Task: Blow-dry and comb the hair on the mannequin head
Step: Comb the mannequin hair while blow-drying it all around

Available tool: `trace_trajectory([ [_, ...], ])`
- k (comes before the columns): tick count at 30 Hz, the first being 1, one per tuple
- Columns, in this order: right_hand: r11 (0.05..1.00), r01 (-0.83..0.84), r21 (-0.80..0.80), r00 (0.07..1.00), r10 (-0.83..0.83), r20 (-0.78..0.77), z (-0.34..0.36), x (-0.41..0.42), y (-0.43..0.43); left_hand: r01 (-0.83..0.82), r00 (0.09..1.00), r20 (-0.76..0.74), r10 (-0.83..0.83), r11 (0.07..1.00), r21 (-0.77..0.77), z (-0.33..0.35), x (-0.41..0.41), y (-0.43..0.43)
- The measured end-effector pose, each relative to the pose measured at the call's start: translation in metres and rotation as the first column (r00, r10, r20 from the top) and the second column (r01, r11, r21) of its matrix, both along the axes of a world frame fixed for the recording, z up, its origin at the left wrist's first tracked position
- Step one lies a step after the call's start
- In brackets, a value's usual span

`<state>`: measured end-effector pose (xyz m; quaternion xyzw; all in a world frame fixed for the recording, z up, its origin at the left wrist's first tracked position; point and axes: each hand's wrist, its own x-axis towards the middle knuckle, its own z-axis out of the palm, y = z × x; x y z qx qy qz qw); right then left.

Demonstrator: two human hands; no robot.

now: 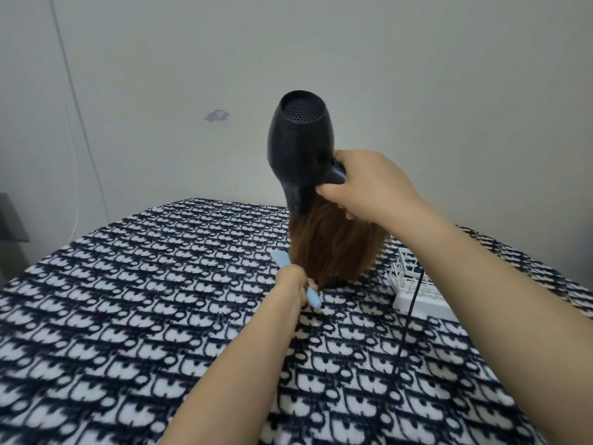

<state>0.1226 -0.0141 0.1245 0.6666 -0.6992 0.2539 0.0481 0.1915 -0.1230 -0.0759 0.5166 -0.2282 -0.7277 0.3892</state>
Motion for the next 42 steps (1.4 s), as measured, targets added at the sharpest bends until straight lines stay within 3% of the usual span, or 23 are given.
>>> trace_trajectory([
  [3,0.999,-0.033,0.03,0.997,0.031,0.067,-0.001,0.0,0.003,0.002,0.996,0.092,-0.004,1.0,0.021,-0.013,0.006,0.005],
  [5,1.0,-0.019,0.0,1.0,0.019,0.001,-0.002,-0.001,0.004,-0.003,0.986,0.166,-0.004,0.999,0.038,-0.024,0.011,0.01],
  [8,0.999,-0.036,0.016,0.999,0.036,0.038,-0.005,-0.007,0.008,-0.042,0.979,0.202,0.035,0.999,0.032,-0.029,0.015,0.01],
  [10,1.0,-0.003,-0.008,0.999,0.002,-0.052,-0.007,-0.011,0.011,-0.041,0.988,0.15,0.039,0.999,0.012,-0.024,0.015,0.011],
  [13,0.997,0.0,0.078,1.0,-0.001,0.012,-0.008,-0.018,0.016,-0.046,0.996,0.075,0.051,0.996,-0.078,-0.01,0.008,0.017],
  [16,0.996,0.044,0.072,0.995,-0.037,-0.092,-0.006,-0.022,0.021,-0.084,0.996,0.002,0.086,0.985,-0.153,0.004,-0.004,0.024],
  [19,0.996,0.025,0.086,0.997,-0.019,-0.071,-0.005,-0.025,0.027,-0.099,0.993,-0.079,0.086,0.981,-0.168,0.016,-0.016,0.033],
  [26,0.996,0.083,-0.021,0.969,-0.086,-0.233,-0.004,-0.027,0.036,-0.106,0.974,-0.213,0.076,0.985,-0.136,0.043,-0.044,0.057],
  [29,0.999,0.001,0.046,0.998,0.002,-0.055,-0.005,-0.027,0.039,-0.114,0.966,-0.244,0.088,0.989,-0.095,0.051,-0.057,0.057],
  [38,0.995,-0.038,0.091,0.999,0.036,0.03,-0.012,-0.036,0.04,-0.01,0.982,-0.19,0.015,1.0,0.025,0.019,-0.071,0.053],
  [42,0.995,-0.04,0.094,0.996,0.033,0.081,-0.016,-0.04,0.04,-0.019,0.986,-0.164,0.02,1.0,0.007,0.01,-0.067,0.047],
])
